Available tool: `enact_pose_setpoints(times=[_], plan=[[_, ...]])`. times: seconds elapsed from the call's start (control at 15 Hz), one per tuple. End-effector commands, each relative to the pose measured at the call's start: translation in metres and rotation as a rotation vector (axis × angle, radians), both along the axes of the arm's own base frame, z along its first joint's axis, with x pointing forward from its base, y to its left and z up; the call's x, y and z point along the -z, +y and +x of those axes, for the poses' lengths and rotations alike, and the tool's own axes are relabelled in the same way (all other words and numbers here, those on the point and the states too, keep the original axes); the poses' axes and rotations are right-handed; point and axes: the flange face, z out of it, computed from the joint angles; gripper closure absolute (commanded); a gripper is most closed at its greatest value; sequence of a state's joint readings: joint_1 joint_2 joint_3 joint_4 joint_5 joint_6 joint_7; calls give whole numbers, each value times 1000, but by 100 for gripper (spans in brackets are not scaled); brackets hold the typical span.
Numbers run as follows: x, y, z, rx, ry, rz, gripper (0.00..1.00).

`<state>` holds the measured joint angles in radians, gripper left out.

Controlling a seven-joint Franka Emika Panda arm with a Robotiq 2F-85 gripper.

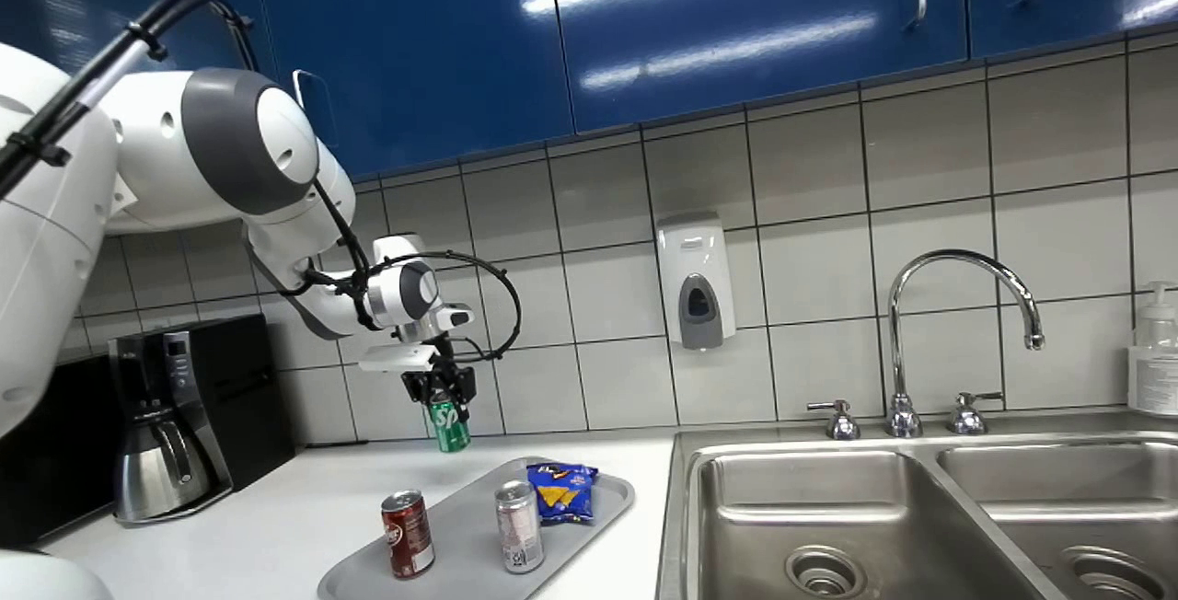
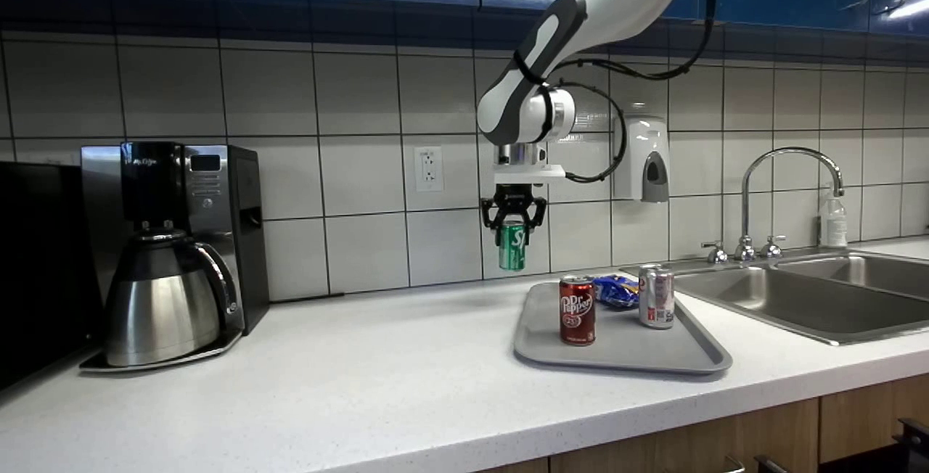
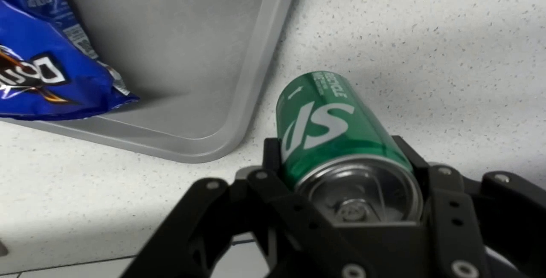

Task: Move the cans to the tray

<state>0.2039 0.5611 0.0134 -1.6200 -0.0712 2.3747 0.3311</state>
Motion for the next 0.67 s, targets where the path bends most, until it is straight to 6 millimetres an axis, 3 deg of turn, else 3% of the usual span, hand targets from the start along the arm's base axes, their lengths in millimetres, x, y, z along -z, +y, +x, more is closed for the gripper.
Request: enact_pose_setpoints(times=[0.0,0.27,0.6], plan=[[-25,-22,-18,-2,20,-10,62],[-22,-40,-33,23,43,-21,62],[-2,-56,-53,37,86,-40,62]])
